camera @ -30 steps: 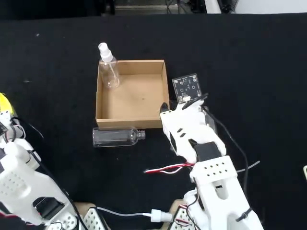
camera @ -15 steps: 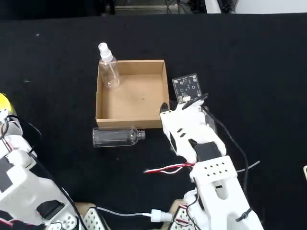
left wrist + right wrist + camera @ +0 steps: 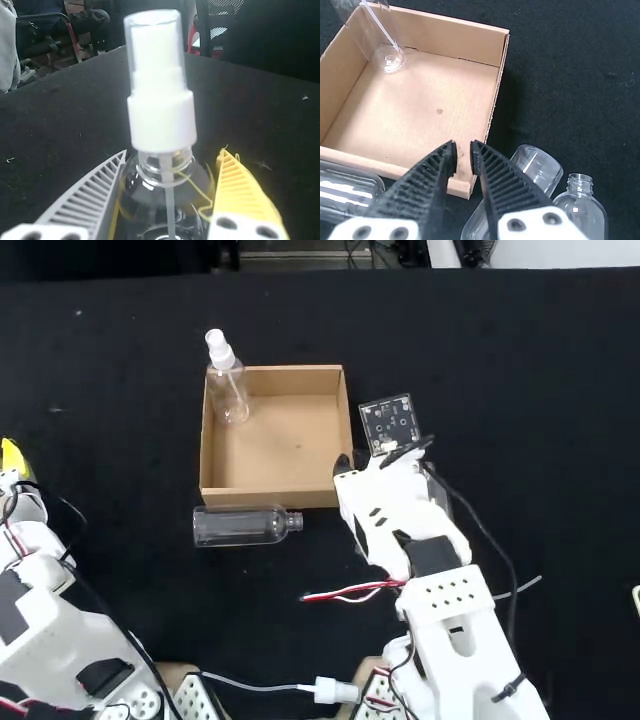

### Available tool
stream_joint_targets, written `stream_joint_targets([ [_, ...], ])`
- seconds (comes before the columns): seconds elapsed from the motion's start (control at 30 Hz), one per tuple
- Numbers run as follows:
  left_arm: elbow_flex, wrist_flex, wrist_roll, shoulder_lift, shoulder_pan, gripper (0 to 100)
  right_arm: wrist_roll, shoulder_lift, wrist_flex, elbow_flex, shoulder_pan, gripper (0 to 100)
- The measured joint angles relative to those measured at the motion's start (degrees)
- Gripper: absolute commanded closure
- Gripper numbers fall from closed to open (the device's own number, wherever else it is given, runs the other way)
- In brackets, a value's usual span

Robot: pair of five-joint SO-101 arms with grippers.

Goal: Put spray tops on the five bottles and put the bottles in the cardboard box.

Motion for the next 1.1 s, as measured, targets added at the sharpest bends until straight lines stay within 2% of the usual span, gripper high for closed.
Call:
stream_joint_targets([
  [0.13, 0.0, 0.0, 0.0, 0.0, 0.09, 98, 0.0, 0.0, 0.0, 0.0, 0.0, 95.9],
  [0.23, 0.0, 0.0, 0.18, 0.0, 0.09, 93, 0.0, 0.0, 0.0, 0.0, 0.0, 95.9],
  [0.33, 0.0, 0.0, 0.18, 0.0, 0.09, 97, 0.0, 0.0, 0.0, 0.0, 0.0, 95.9],
  [0.53, 1.14, 0.0, 0.09, -3.25, 0.53, 97, 0.0, 0.0, 0.0, 0.0, 1.93, 95.9],
  [0.67, 5.36, 0.0, 0.09, -11.08, 4.75, 97, 0.0, 0.0, 0.0, 0.0, 3.69, 95.9],
  [0.83, 9.85, 0.44, 0.0, -24.88, 14.68, 97, 0.0, 0.0, 0.0, 0.0, 3.87, 95.9],
  [0.93, 10.11, 5.71, 0.0, -32.7, 21.19, 97, 0.0, 0.0, 0.0, 0.0, 3.96, 95.9],
  [1.1, 7.74, 24.09, 0.26, -43.6, 31.47, 97, 0.0, 0.0, 0.0, 0.0, 4.04, 95.9],
])
